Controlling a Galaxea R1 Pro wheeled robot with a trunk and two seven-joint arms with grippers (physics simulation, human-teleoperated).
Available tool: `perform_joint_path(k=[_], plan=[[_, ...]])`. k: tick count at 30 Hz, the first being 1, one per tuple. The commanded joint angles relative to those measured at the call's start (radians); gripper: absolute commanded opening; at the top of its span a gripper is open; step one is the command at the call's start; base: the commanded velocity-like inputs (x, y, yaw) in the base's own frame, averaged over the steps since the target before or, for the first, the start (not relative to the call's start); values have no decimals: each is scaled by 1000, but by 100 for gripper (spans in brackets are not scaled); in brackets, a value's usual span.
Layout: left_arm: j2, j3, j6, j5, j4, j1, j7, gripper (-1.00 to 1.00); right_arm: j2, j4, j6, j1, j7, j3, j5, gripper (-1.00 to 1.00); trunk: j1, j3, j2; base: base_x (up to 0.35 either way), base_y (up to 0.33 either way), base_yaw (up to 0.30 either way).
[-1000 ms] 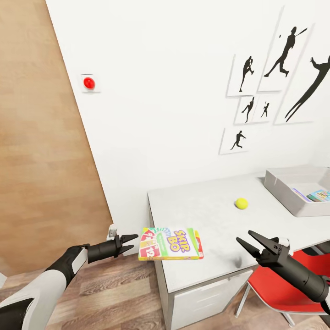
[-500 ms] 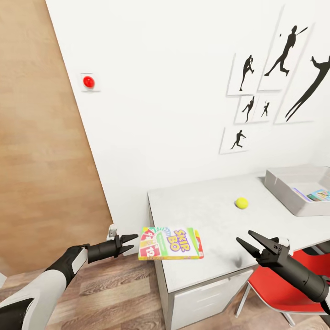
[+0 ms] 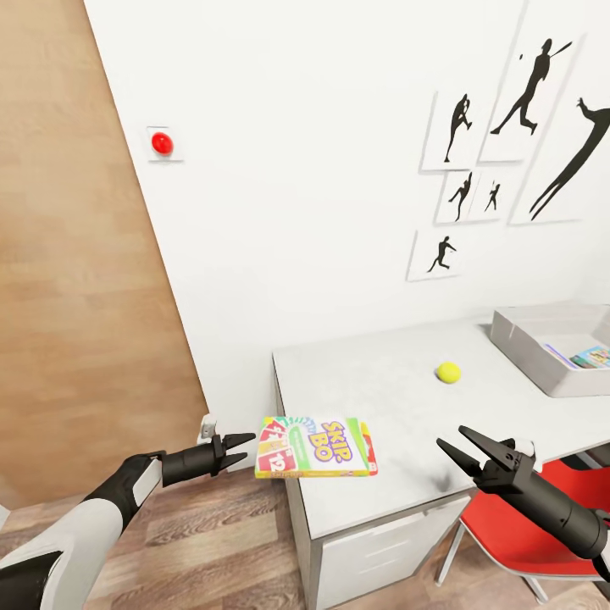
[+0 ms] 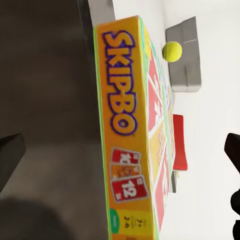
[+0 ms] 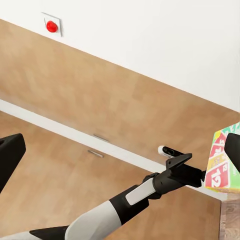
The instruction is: Put all the toys in the child's room - the three board games (two on the bed and one on the table), the two jigsaw puzzles on the table, and the tennis ball on the table - inside the toy box on the table in the child's room.
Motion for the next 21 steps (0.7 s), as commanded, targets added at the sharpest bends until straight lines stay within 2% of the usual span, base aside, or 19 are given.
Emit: perform_joint_path(k=[1, 10, 16, 21], plan=[[0, -1, 8, 5, 0, -1, -1, 100, 0, 0, 3, -1, 5, -1, 4, 100, 0, -1, -1, 0, 0, 0], [0, -1, 8, 4, 0, -1, -1, 100, 1, 0, 3, -1, 4, -1, 4, 100, 0, -1, -1, 0, -9, 0], [0, -1, 8, 4, 0, -1, -1, 100, 1, 0, 3, -1, 5, -1, 4, 100, 0, -1, -1, 0, -178, 0], [0, -1, 7, 4, 0, -1, -1, 100, 1, 0, 3, -1, 5, -1, 4, 100, 0, -1, -1, 0, -59, 0]])
